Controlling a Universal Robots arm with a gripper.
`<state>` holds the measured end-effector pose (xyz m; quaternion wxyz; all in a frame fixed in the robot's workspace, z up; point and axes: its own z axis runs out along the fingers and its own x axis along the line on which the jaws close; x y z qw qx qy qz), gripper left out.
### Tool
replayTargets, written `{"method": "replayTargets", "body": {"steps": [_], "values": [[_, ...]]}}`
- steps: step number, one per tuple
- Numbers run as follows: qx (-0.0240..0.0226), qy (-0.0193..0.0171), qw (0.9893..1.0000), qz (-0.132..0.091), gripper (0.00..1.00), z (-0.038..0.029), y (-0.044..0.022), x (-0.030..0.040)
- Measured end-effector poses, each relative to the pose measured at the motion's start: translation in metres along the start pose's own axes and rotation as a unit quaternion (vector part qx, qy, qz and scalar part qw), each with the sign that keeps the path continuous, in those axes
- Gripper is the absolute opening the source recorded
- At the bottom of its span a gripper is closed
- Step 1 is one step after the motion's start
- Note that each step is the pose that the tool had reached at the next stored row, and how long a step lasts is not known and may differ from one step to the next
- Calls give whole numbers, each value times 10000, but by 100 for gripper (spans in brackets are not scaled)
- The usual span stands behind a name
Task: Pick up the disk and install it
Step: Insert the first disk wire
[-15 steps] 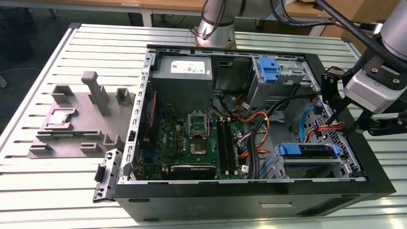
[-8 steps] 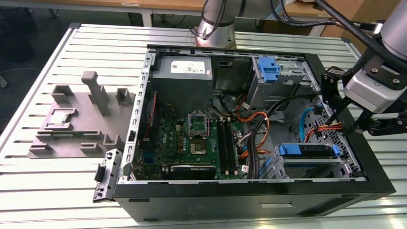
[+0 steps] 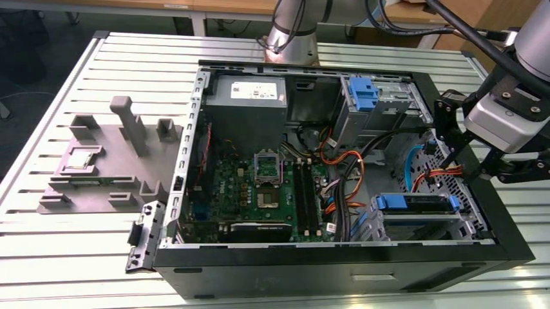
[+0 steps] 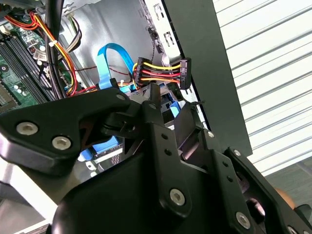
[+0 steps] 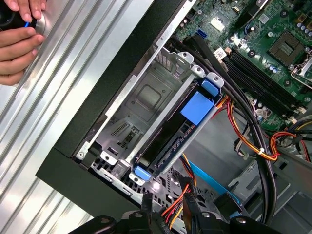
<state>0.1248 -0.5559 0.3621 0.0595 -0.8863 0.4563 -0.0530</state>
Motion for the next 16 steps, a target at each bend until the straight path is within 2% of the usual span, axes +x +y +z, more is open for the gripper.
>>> {"method": "replayTargets", "body": {"steps": [1, 2, 3, 4, 13, 16], "values": [[0, 0, 10000, 0, 39, 0, 0, 0], [0, 0, 10000, 0, 45, 0, 0, 0], [0, 0, 10000, 0, 45, 0, 0, 0], [0, 0, 10000, 0, 51, 0, 0, 0], [2, -2, 10000, -9, 51, 0, 0, 0], [36, -5, 9999, -133, 51, 0, 1, 0]]}}
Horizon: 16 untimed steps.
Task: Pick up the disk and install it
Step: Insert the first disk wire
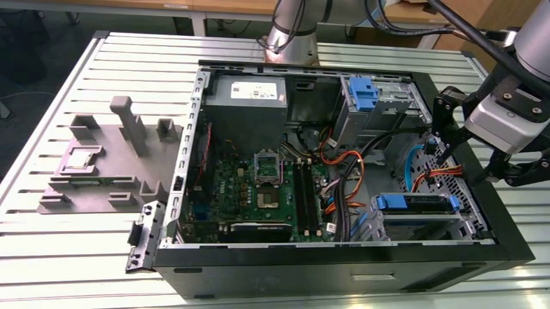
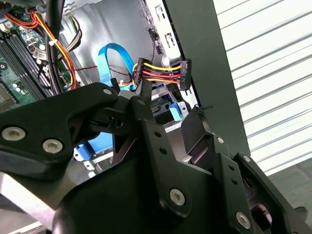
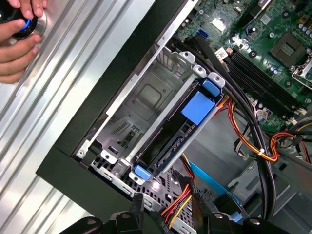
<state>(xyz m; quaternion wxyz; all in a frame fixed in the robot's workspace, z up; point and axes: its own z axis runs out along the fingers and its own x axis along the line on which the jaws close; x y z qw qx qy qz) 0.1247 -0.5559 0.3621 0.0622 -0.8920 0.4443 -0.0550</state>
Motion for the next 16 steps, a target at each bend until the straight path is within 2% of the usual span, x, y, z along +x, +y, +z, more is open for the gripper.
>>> {"method": "replayTargets", "body": {"steps": [2, 7, 10, 16], "values": [[60, 24, 9999, -111, 51, 0, -1, 1], [153, 38, 9991, -389, 51, 7, 0, 1], [144, 42, 9987, -482, 51, 11, -2, 3], [134, 54, 9987, -490, 50, 25, -37, 16]]}}
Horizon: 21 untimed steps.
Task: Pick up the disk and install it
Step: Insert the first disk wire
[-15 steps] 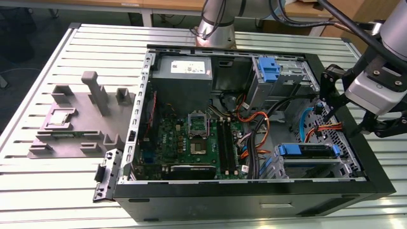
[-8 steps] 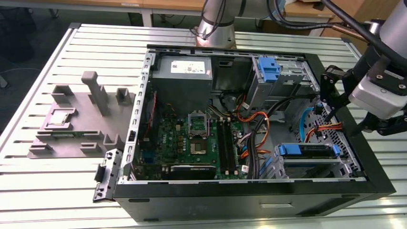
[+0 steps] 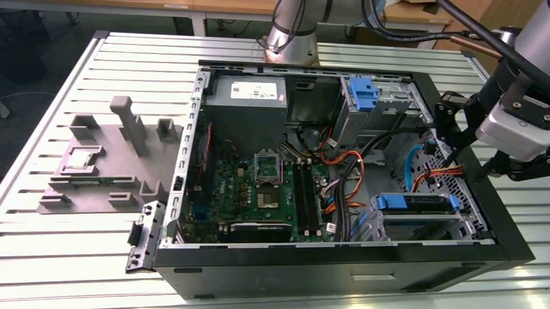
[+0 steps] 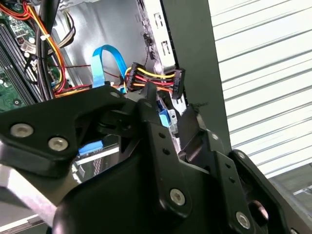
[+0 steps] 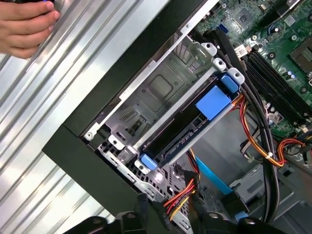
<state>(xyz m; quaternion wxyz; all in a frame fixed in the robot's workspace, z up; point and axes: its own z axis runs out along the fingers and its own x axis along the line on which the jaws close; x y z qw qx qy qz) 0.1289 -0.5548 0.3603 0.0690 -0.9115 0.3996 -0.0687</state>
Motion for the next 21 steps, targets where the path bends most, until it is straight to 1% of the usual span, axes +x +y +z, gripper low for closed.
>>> {"method": "replayTargets", "body": {"steps": [1, 4, 7, 8, 9, 12, 13, 16, 17, 19, 21], "values": [[0, 0, 10000, 0, 43, 2, -8, 5], [5, -12, 10000, -68, 43, 11, -22, 19], [17, -41, 9997, -224, 42, 16, -24, 21], [22, -52, 9996, -285, 42, 17, -25, 21], [27, -63, 9994, -346, 35, 18, -25, 22], [40, -94, 9986, -518, 35, 23, -26, 23], [77, -62, 9983, -582, 35, 30, -25, 22], [170, 55, 9979, -627, 35, 41, -23, 22], [207, 90, 9972, -707, 35, 46, -23, 22], [230, 81, 9962, -838, 35, 52, -23, 22], [250, 85, 9951, -955, 35, 58, -21, 20]]}}
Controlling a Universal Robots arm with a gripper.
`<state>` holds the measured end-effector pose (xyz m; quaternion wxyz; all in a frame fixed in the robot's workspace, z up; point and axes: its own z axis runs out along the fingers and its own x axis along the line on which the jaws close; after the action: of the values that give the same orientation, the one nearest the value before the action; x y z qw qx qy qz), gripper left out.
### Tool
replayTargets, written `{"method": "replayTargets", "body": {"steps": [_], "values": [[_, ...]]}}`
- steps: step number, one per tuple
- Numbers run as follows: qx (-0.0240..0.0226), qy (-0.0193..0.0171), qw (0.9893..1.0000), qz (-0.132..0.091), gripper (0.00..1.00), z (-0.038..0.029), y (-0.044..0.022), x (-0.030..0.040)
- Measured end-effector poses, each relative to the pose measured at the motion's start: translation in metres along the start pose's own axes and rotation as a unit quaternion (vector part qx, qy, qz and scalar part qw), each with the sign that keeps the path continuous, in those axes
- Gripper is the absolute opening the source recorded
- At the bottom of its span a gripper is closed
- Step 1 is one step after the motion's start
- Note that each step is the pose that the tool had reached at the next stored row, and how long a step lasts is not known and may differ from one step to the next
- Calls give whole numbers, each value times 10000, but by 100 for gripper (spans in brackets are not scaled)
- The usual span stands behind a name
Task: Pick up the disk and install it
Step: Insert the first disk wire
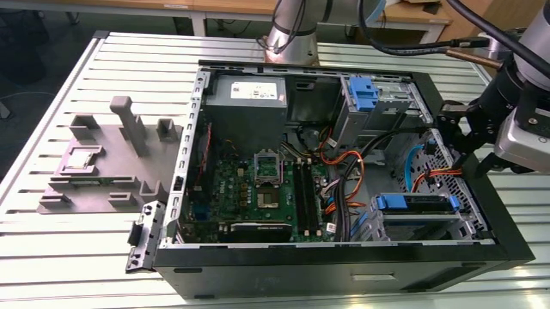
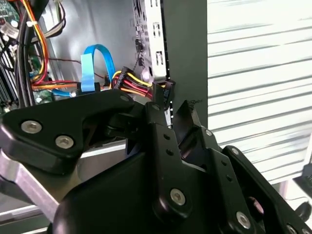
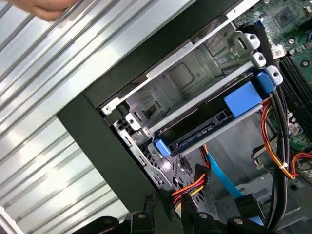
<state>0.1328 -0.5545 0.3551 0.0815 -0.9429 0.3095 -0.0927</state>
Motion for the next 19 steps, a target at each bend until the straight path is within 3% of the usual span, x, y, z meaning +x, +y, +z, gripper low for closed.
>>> {"method": "replayTargets", "body": {"steps": [2, 7, 14, 19], "values": [[23, 39, 10000, -85, 35, 4, 2, -1], [112, 265, 9995, -164, 35, 9, 7, -7], [121, 263, 9993, -256, 35, 5, 29, -38], [40, 301, 9986, -433, 35, 22, 35, -62]]}}
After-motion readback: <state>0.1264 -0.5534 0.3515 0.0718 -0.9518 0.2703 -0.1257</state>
